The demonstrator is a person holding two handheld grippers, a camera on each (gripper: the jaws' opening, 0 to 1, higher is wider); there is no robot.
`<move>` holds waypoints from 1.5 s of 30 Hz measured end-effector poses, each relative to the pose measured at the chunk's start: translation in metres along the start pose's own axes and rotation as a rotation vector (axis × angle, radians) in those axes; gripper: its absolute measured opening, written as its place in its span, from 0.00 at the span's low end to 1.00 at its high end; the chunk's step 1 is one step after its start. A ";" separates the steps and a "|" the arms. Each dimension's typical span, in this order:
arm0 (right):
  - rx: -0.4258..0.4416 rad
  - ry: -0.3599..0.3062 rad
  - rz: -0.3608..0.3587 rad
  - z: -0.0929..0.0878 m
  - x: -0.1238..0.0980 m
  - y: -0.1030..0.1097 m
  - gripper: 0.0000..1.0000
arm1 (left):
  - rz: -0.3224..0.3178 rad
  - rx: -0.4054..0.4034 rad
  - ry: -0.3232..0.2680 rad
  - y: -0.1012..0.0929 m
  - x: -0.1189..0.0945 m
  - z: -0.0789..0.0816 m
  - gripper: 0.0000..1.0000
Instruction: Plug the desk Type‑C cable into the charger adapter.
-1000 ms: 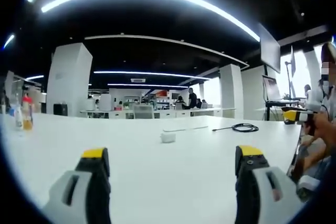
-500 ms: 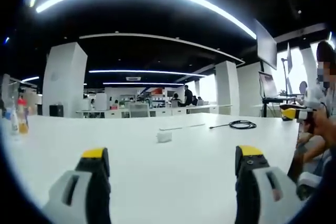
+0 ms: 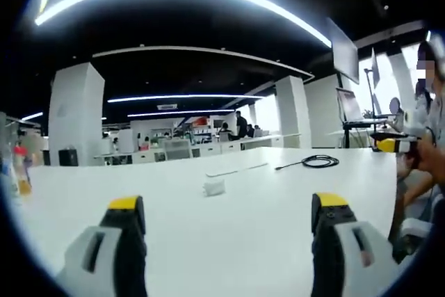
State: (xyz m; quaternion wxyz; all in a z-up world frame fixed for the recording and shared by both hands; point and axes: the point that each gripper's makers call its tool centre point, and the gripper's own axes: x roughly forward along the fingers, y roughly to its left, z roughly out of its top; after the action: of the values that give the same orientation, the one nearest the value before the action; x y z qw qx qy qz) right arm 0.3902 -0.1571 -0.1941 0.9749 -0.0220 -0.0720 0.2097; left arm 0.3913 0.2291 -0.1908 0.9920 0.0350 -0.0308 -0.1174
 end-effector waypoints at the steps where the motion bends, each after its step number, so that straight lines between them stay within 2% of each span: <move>1: 0.000 0.001 0.000 0.000 0.000 0.000 0.99 | -0.002 0.006 0.005 0.000 0.002 0.000 0.99; 5: 0.000 0.003 0.003 -0.001 0.000 0.001 0.99 | -0.023 0.020 0.004 0.000 0.011 0.000 0.99; 13: 0.013 0.014 0.005 -0.008 0.002 0.000 0.99 | -0.074 -0.012 0.012 0.006 0.034 0.001 0.98; 19: 0.019 0.017 0.004 -0.010 0.001 0.000 0.99 | -0.103 0.016 0.024 0.007 0.050 0.004 0.99; 29: 0.024 0.018 0.011 -0.012 0.002 0.002 0.99 | -0.178 0.030 0.058 0.012 0.083 0.005 0.99; 32: 0.029 0.025 0.011 -0.016 0.002 0.001 0.99 | -0.210 -0.052 0.082 0.015 0.093 0.003 0.99; 40: 0.040 0.030 0.000 -0.018 0.000 -0.003 0.99 | -0.238 -0.049 0.116 0.027 0.120 0.000 0.99; 45: 0.040 0.029 0.006 -0.018 0.001 -0.001 0.99 | -0.265 -0.012 0.150 0.028 0.139 -0.001 0.99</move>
State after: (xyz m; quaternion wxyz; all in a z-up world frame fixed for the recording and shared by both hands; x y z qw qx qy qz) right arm 0.3947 -0.1578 -0.2113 0.9755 -0.0058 -0.0535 0.2135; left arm 0.5324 0.2240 -0.1828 0.9675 0.0417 0.0488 -0.2446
